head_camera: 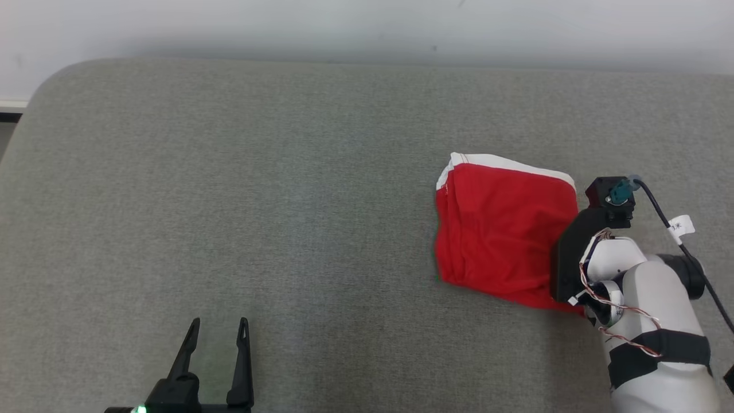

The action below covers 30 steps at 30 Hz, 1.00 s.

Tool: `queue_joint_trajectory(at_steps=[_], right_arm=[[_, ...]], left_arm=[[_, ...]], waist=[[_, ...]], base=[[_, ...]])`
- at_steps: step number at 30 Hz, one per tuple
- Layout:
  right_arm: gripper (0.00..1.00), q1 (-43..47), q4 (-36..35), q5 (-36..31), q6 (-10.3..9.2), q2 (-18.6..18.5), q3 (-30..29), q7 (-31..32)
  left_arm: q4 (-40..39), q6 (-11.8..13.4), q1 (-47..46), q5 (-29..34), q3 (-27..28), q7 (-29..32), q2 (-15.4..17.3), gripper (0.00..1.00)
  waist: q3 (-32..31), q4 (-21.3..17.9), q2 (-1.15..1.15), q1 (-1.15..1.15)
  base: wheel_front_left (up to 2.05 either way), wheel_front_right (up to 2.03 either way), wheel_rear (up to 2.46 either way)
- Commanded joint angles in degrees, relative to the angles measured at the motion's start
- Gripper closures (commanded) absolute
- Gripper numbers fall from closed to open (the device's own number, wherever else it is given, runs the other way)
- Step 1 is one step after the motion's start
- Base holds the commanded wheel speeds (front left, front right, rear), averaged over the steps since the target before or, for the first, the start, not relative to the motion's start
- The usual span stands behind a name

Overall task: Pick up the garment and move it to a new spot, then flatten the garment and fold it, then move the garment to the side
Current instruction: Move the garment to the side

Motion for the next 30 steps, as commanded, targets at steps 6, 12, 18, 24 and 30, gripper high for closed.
queue_joint_trajectory(at_steps=[6,12,18,24,30], right_arm=[[1.00,-2.23,0.39,1.52,-0.21,-5.44,5.56,-2.21],[1.00,-4.91,-1.62,3.88,-0.20,-14.02,16.32,-2.06],[1.00,-8.02,-5.90,6.62,-0.20,-22.70,24.90,-0.86],[1.00,-9.92,-10.46,7.95,-0.20,-28.76,29.40,-0.38],[1.00,-9.18,-12.72,7.68,-0.20,-33.38,28.59,-1.53]], left_arm=[[-0.53,-0.22,-0.83,0.89,0.74,-0.14,0.04,0.00],[-2.06,-0.63,-1.57,1.10,1.51,-0.15,0.26,0.00],[-4.25,-1.28,-2.93,1.32,1.54,-0.15,0.43,0.00],[-5.40,-1.95,-4.79,1.73,1.30,-0.14,0.86,0.00],[-5.91,-2.14,-5.89,2.24,1.16,-0.14,1.29,0.00]], waist=[[0.84,-4.09,0.00,0.00],[1.70,-8.75,0.00,0.00],[4.11,-13.95,0.00,0.00],[7.07,-17.59,0.00,0.00],[9.37,-19.20,0.00,0.00]], base=[[0.00,0.00,0.00],[0.00,0.00,0.00],[0.00,0.00,0.00],[0.00,0.00,0.00],[0.00,0.00,0.00]])
